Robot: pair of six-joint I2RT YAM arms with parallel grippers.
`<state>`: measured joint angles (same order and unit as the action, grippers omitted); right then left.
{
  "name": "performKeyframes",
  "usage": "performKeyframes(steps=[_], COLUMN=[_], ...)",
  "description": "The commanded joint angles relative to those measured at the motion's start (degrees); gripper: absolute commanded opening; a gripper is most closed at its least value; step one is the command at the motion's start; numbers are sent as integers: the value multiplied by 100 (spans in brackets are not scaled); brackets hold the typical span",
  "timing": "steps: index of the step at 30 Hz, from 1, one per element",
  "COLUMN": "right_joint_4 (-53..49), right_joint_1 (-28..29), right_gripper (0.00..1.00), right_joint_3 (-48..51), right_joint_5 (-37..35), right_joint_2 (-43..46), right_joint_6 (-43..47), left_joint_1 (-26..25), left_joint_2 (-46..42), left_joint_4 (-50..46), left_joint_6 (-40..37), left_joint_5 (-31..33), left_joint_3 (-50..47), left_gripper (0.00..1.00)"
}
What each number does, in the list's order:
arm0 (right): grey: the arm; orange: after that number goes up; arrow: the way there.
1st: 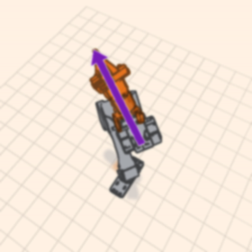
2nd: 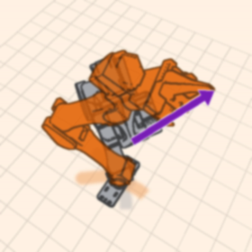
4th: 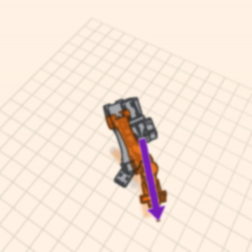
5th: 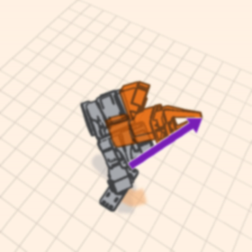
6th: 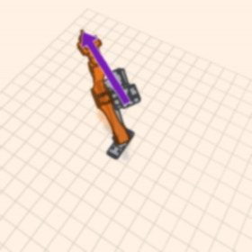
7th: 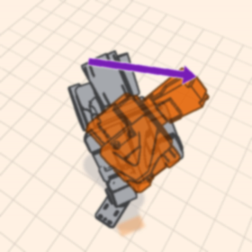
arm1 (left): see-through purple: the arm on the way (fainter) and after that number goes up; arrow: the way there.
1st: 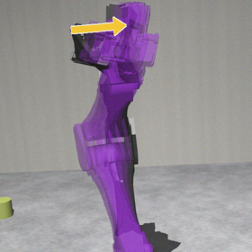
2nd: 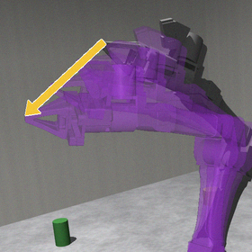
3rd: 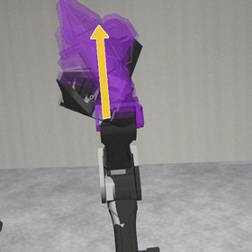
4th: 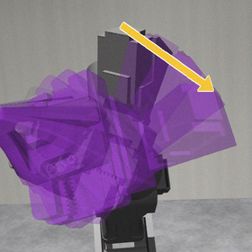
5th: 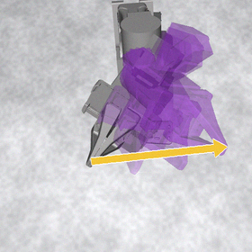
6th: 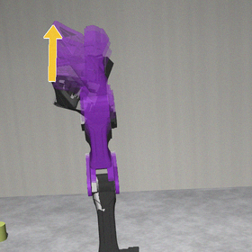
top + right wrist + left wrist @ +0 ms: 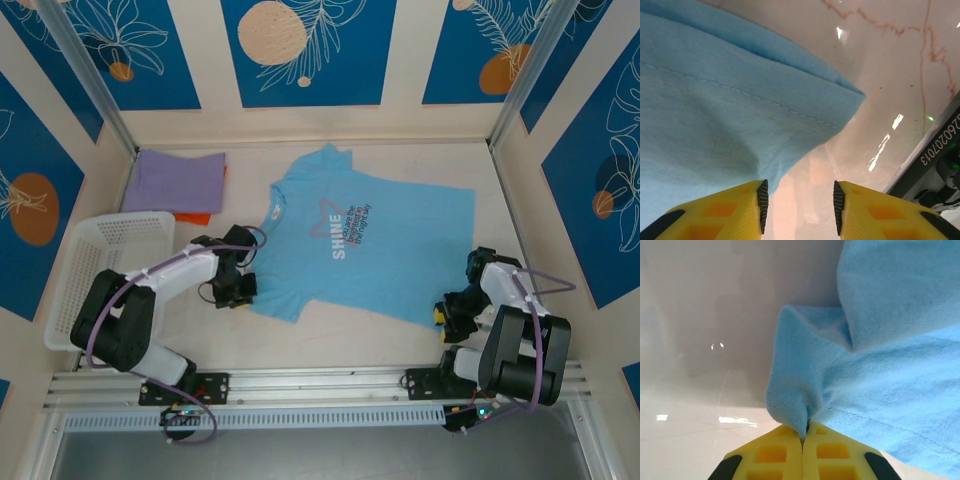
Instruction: Fold and stack the t-shirts
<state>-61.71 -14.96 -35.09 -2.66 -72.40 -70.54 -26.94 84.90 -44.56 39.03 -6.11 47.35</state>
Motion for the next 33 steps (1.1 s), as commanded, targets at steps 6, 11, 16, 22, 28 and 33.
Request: performKeyframes(steps=[6,11,16,22,28,33], right_joint_4=[12,168,419,795,969,820], right_joint_1=[641,1249,1673,2422,2570,2734], right_gripper=[42,46,46,48,46,44], right_joint_3=[-15,567,932,957,1276,1368], right_joint_5=[38,-362,-471,-1458,-1640,-1628], right_joint_2=[203,1663,2070,2206,2497,2460], right_joint_6=[-659,-1391,-2120,-3033,-3566,-3936], left_joint_1=[-61,-70,-69,-72,-110,-119], left_joint_2=[-222,-273,-266,-203,-150,-184], left_joint_4=[-810,-1000,-1099,-1096,-1094,-1224], left_joint_6=[-162,-308,-471,-655,-773,-773], left_joint_5=[-83,-70,-60,-114,-154,-75], left_joint_3=[318,371,458,520,530,564], left_gripper=[0,0,0,0,0,0])
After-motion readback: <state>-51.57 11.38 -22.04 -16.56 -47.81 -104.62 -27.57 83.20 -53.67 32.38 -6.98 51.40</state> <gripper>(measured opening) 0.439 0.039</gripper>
